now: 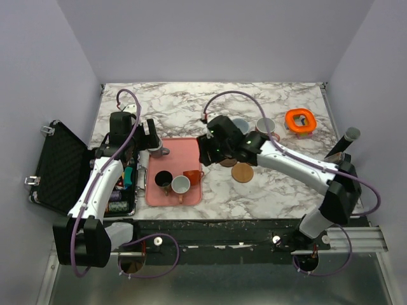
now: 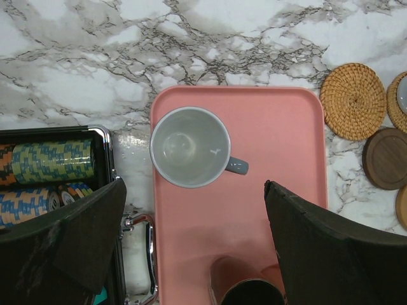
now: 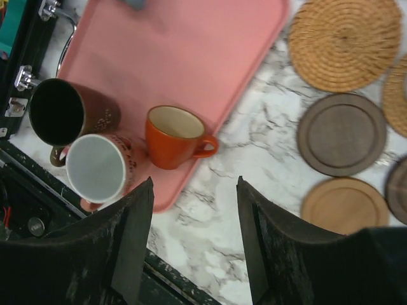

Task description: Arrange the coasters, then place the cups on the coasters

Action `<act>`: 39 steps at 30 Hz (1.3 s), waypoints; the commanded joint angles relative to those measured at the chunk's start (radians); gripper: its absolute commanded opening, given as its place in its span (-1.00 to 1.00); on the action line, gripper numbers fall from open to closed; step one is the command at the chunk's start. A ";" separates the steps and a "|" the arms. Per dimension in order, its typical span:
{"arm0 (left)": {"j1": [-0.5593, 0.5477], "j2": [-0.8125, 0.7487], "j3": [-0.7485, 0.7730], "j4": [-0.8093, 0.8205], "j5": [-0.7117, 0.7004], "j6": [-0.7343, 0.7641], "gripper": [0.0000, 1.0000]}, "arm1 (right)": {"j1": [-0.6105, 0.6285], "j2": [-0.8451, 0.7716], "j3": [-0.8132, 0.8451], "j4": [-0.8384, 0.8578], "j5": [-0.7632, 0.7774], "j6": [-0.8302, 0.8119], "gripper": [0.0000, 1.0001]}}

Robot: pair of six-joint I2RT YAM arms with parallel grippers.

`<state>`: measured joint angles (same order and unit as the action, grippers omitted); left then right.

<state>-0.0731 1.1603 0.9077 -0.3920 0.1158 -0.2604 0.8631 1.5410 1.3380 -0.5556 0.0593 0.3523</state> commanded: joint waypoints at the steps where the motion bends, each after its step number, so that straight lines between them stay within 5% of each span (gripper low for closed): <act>1: -0.001 -0.045 0.008 0.007 -0.024 -0.002 0.94 | 0.108 0.157 0.116 -0.056 0.097 0.080 0.25; 21: -0.001 -0.076 0.008 0.004 -0.024 -0.003 0.95 | 0.258 0.395 0.279 -0.176 0.135 0.100 0.05; 31: -0.001 -0.076 0.008 0.007 -0.019 -0.007 0.95 | 0.260 0.436 0.270 -0.135 0.090 0.109 -0.33; 39: -0.001 -0.080 0.005 0.015 0.005 -0.005 0.95 | 0.258 0.470 0.285 -0.122 0.079 0.103 -0.88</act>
<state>-0.0731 1.1042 0.9077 -0.3920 0.1005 -0.2607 1.1126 1.9781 1.6051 -0.6880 0.1547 0.4530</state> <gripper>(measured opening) 0.974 0.120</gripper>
